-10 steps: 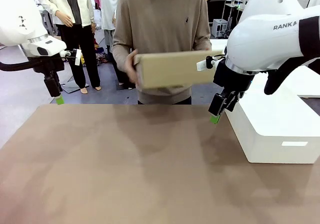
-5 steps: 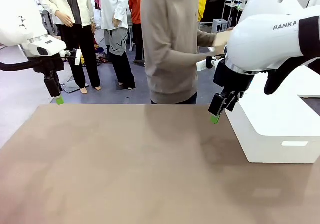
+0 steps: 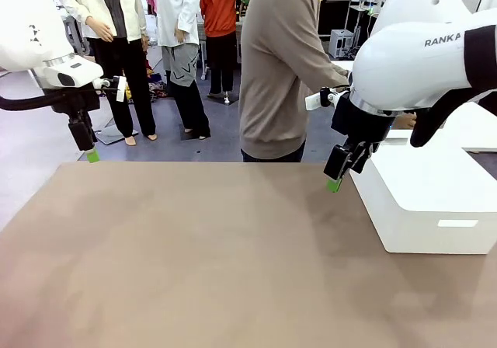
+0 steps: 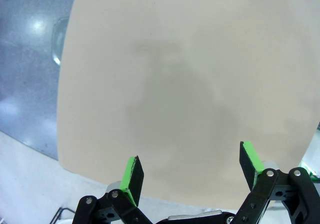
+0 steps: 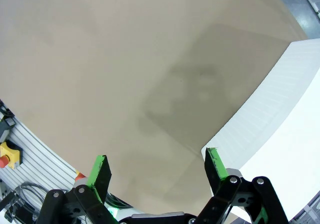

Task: Pack the shoes into the box.
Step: Press down on the lid of the Shoes Box.

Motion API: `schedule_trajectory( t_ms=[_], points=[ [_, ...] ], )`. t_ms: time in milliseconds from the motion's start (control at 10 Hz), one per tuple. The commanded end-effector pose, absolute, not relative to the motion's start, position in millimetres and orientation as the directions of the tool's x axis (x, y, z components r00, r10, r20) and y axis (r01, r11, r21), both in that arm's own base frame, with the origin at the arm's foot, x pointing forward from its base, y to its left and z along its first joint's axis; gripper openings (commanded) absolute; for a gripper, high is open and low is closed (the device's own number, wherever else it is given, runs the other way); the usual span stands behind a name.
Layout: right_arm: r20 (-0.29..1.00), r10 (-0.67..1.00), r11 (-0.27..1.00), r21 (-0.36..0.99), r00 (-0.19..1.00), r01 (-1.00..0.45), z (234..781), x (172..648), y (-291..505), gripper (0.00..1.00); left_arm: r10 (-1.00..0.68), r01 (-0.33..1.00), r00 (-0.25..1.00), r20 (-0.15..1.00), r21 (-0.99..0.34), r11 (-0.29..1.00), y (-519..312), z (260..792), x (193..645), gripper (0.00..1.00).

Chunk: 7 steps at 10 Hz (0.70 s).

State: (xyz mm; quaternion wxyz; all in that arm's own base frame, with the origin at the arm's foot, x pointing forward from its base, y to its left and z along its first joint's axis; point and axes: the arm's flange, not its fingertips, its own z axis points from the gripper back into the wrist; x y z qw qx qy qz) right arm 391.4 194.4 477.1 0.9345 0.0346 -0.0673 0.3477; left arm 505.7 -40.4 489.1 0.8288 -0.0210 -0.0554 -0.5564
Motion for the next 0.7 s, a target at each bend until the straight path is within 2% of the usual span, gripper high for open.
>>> schedule_trajectory(
  t_ms=[0,600],
  points=[
    [0.153,0.646,0.755,0.015,0.748,-0.656,478.5,390.7,194.9,1.00,-0.921,0.927,0.369,0.127,0.014,0.374,-38.2,492.5,504.9,1.00],
    [0.153,0.646,0.755,0.015,0.748,-0.656,478.5,390.7,194.9,1.00,-0.921,0.927,0.369,0.127,0.014,0.374,-38.2,492.5,504.9,1.00]
  ],
)
